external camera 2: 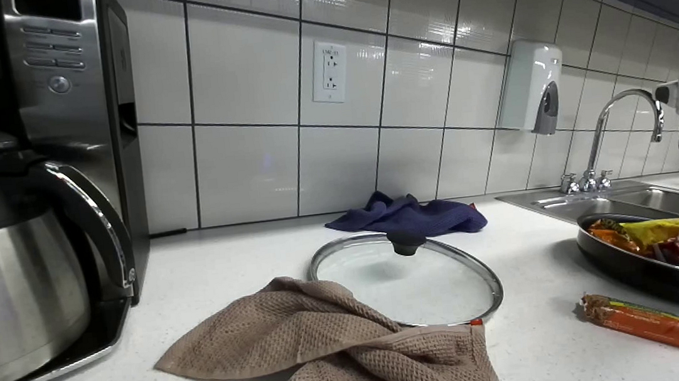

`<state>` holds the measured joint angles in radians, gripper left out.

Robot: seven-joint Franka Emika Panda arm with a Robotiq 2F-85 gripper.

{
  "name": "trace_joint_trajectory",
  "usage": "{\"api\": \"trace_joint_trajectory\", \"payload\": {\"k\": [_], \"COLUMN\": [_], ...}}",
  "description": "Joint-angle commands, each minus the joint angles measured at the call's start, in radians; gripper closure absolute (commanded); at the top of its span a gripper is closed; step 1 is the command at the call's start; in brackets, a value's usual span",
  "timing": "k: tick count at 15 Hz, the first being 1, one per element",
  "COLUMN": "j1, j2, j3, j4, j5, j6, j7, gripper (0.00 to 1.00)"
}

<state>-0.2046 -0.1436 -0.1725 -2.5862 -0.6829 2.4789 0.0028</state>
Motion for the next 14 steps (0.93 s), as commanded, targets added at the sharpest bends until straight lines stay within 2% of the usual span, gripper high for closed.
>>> {"api": "trace_joint_trajectory", "payload": {"k": [1, 7, 10, 14], "j1": [0.001, 0.039, 0.060, 0.090], "j2": [-0.075, -0.154, -0.182, -0.182], "j3": [0.025, 0.076, 0.109, 0.144], "j4": [-0.019, -0.029, -0.040, -0.032], "j5": [-0.029, 0.048, 0.110, 0.254], "j6": [-0.020, -0.045, -0.037, -0.017], "j7": [0.043, 0.061, 0.116, 0.170], "gripper": [0.00, 0.00, 0.00, 0.00]}}
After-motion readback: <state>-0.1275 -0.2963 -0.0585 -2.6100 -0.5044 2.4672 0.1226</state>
